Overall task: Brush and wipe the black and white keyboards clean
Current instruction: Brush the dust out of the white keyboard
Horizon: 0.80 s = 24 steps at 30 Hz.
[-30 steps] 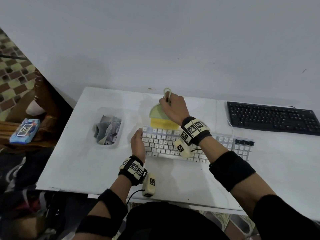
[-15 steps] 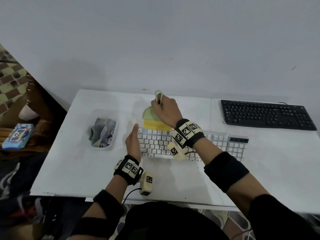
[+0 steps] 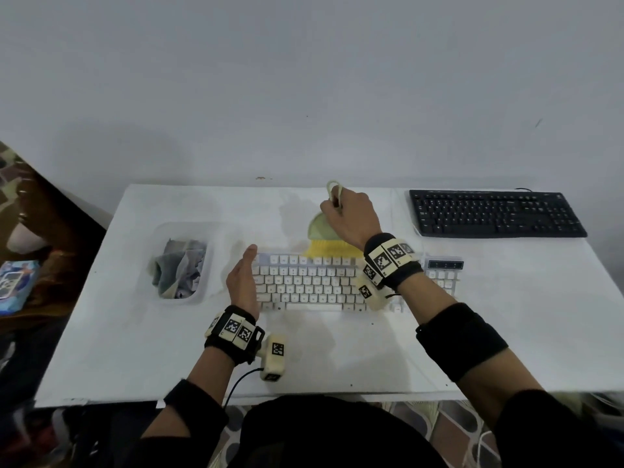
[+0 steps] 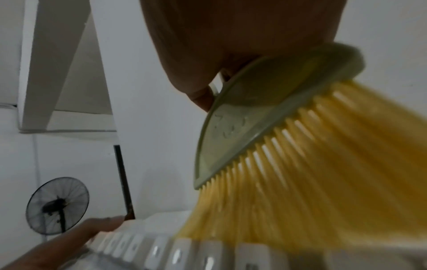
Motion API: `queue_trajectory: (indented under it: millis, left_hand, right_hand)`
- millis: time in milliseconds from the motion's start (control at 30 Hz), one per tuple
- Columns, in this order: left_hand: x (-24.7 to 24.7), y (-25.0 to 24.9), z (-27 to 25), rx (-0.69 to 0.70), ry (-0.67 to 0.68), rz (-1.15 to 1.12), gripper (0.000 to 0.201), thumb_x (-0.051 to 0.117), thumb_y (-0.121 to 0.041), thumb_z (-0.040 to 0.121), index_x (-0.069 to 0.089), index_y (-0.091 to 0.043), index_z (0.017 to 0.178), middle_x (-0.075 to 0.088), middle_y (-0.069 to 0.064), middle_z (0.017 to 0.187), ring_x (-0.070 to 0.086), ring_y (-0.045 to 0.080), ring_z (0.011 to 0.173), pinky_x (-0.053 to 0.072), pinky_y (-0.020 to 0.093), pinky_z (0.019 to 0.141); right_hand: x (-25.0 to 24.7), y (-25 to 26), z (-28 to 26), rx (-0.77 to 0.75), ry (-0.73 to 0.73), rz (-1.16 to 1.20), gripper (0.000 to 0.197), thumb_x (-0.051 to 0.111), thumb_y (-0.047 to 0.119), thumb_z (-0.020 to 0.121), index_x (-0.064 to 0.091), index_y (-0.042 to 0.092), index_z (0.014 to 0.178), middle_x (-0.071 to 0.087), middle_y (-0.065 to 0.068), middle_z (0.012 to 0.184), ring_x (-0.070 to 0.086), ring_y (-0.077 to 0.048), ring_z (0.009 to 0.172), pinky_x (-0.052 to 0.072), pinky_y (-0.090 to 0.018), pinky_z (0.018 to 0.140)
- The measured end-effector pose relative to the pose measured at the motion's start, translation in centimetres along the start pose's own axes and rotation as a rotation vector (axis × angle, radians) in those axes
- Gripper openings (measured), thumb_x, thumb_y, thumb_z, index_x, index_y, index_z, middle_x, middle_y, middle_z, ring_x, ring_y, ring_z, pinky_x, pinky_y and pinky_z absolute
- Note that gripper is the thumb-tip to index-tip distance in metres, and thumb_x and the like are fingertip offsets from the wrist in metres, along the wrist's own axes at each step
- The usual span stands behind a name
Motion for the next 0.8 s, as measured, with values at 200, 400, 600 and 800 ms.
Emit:
queue_trajectory:
  millis: [200,400,600,800]
  left_hand:
    - [-0.1,0.1,0.2,-0.002,-0.029,-0.011,0.033,0.073,-0.053,0.087,0.071,-0.021,0.092,0.076,0.013,0.095,0.074,0.038,0.094,0.061,0.056,0.085]
    - [0.0,0.1,0.1,-0.011,-0.031,0.018,0.035,0.07,-0.055,0.087,0.07,-0.02,0.089,0.075,0.012,0.09,0.074,0.041,0.096,0.059,0.062,0.085]
    - [-0.1,-0.1,-0.2,-0.007,-0.043,0.025,0.034,0.07,-0.054,0.088,0.069,-0.02,0.089,0.074,0.012,0.092,0.074,0.042,0.098,0.06,0.061,0.084]
    - [-0.2,-0.2,-0.2,-0.005,-0.047,0.036,0.037,0.07,-0.054,0.088,0.07,-0.018,0.094,0.075,0.014,0.095,0.074,0.042,0.097,0.062,0.056,0.081]
  right_hand:
    - [-1.3,-0.6,-0.1,0.063,-0.029,0.084,0.032,0.054,0.027,0.095,0.041,0.012,0.069,0.046,-0.004,0.059,0.041,-0.018,0.055,0.029,-0.031,0.051]
    - [-1.4,-1.4,-0.5,0.029,-0.039,0.008,0.031,0.057,0.025,0.092,0.041,0.012,0.069,0.043,-0.001,0.054,0.039,-0.016,0.051,0.026,-0.03,0.049]
    - [-3.1,-2.4,-0.4,0.063,-0.095,0.081,0.033,0.057,0.026,0.091,0.039,0.013,0.067,0.043,-0.005,0.057,0.038,-0.02,0.055,0.029,-0.034,0.053]
    - [-0.7,-0.6,-0.9,0.004,-0.058,0.17,0.034,0.055,0.025,0.094,0.034,0.019,0.068,0.042,0.0,0.057,0.037,-0.017,0.054,0.029,-0.028,0.052]
Point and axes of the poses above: each hand's wrist, its own z-axis towards the middle knuckle, its own x-axis out of the palm, y = z × x, the point moved 10 cm from there along z, towards the middle knuckle
